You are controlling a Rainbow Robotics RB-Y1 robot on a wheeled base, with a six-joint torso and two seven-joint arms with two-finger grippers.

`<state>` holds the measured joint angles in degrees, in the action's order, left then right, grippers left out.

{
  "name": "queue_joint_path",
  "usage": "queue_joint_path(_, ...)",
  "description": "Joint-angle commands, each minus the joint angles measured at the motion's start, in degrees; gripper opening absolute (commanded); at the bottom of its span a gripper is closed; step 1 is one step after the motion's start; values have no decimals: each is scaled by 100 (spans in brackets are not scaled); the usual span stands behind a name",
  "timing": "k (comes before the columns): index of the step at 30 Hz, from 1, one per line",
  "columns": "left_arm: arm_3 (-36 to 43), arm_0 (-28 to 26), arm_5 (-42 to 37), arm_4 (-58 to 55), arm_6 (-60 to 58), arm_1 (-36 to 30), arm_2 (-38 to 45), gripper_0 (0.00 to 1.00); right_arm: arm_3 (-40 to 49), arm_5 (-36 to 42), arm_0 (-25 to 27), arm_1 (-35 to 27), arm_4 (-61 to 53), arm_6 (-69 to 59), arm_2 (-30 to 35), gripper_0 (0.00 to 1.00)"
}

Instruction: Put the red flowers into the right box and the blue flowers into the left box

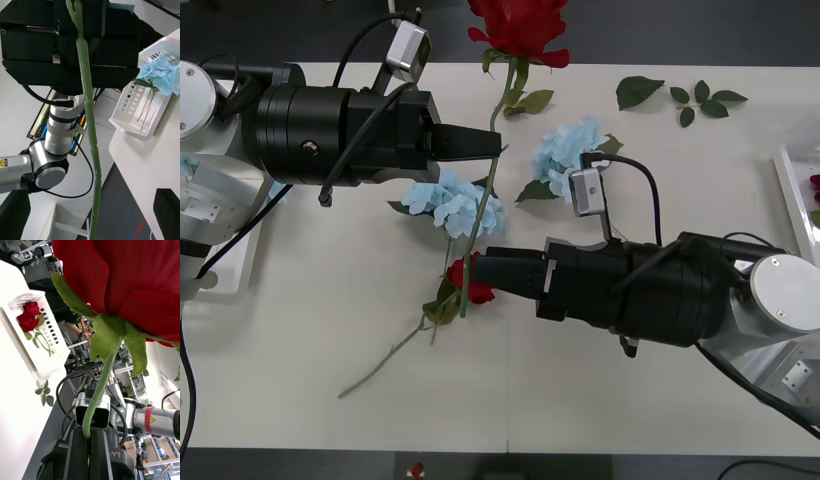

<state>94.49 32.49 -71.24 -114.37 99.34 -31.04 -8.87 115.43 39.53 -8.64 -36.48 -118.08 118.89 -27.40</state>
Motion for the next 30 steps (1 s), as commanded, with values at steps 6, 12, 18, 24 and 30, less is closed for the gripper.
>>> queue_joint_path(6, 175, 65, 32, -59, -222, 45, 34, 0, -302, 11, -322, 616, 356, -226, -99, 96)
queue_joint_path(12, 175, 65, 32, -59, -222, 45, 34, 0, -513, -16, -560, 809, 417, -226, -125, 86)
queue_joint_path(18, 175, 65, 32, -59, -222, 45, 34, 0, -662, -25, -709, 888, 409, -244, -125, 36)
queue_joint_path(24, 175, 65, 32, -59, -222, 45, 34, 0, -662, -69, -727, 880, 382, -297, -125, 11)
queue_joint_path(30, 175, 65, 32, -59, -222, 45, 34, 0, -662, -69, -735, 880, 365, -305, -116, 0)
